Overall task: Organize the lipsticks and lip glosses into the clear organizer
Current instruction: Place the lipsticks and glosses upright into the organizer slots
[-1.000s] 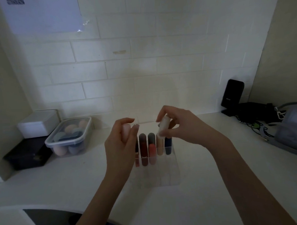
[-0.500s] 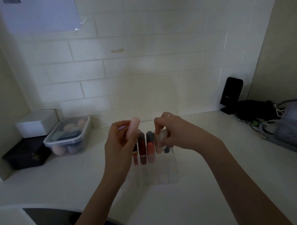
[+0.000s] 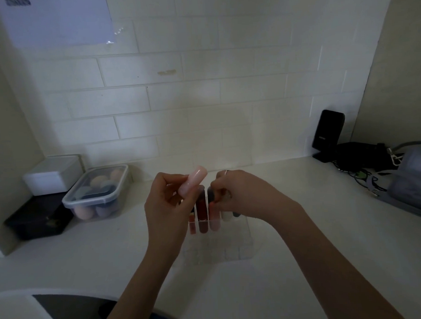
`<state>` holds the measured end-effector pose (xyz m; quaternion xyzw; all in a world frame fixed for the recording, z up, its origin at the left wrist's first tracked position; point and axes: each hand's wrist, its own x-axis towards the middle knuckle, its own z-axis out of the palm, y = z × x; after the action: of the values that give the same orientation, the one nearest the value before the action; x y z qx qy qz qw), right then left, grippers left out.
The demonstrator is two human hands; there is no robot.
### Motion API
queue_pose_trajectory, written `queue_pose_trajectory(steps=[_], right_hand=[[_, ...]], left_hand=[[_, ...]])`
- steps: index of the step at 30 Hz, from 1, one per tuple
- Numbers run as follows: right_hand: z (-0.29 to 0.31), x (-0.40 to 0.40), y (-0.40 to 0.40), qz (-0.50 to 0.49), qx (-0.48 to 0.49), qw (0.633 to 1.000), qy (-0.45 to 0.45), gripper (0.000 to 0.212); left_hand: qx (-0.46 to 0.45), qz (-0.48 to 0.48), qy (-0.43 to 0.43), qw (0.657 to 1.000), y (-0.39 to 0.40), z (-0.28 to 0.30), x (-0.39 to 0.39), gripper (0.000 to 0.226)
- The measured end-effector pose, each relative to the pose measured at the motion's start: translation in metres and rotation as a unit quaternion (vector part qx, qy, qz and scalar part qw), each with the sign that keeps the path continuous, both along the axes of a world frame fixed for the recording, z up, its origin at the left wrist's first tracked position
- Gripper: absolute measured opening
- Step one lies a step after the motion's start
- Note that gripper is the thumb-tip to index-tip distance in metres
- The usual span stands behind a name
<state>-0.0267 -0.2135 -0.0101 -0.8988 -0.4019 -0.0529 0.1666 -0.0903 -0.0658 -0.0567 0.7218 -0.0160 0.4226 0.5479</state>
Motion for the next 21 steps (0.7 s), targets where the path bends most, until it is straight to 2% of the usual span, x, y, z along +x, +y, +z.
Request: queue_pose_trajectory(steps=[2,5,7,8,11,13,16,19,21], right_hand=[[0.000,0.002,-0.001,-0.005,-0.003,1.000,-0.021,0.019],[-0.003,0.006,-0.006,-0.002,0.016,1.000,0.002,0.026],[-0.004,0.008,-0.009,0.006,0.095,0.995,0.026,0.012],[-0.002,0.009,-0.010,0.015,0.157,0.987,0.040,0.003],[0.007,0.008,-0.014,0.067,0.314,0.937,0.138,0.015],[0.010,0.005,-0.014,0.093,0.341,0.920,0.171,0.018],[0.008,0.004,-0.009,0.077,0.370,0.906,0.189,0.021],[0.008,0.008,-0.011,0.060,0.426,0.871,0.238,0.021],[0.010,0.011,-0.017,0.057,0.444,0.856,0.258,0.022]], left_hand=[[0.006,0.000,0.001,1.000,0.000,0.000,-0.001,0.029],[0.019,0.000,0.005,1.000,-0.001,0.002,-0.003,0.029],[0.027,-0.003,0.004,1.000,-0.002,0.003,-0.004,0.026],[0.028,-0.002,0.003,1.000,-0.002,0.004,-0.004,0.025],[0.021,0.017,0.005,1.000,-0.004,0.004,-0.004,0.023],[0.011,0.022,0.003,1.000,-0.006,0.003,-0.004,0.023],[-0.020,0.009,0.000,1.000,-0.012,0.003,-0.006,0.021],[-0.048,-0.043,0.010,0.998,-0.018,0.004,-0.010,0.021],[-0.033,-0.082,0.028,0.996,-0.020,0.002,-0.012,0.026]])
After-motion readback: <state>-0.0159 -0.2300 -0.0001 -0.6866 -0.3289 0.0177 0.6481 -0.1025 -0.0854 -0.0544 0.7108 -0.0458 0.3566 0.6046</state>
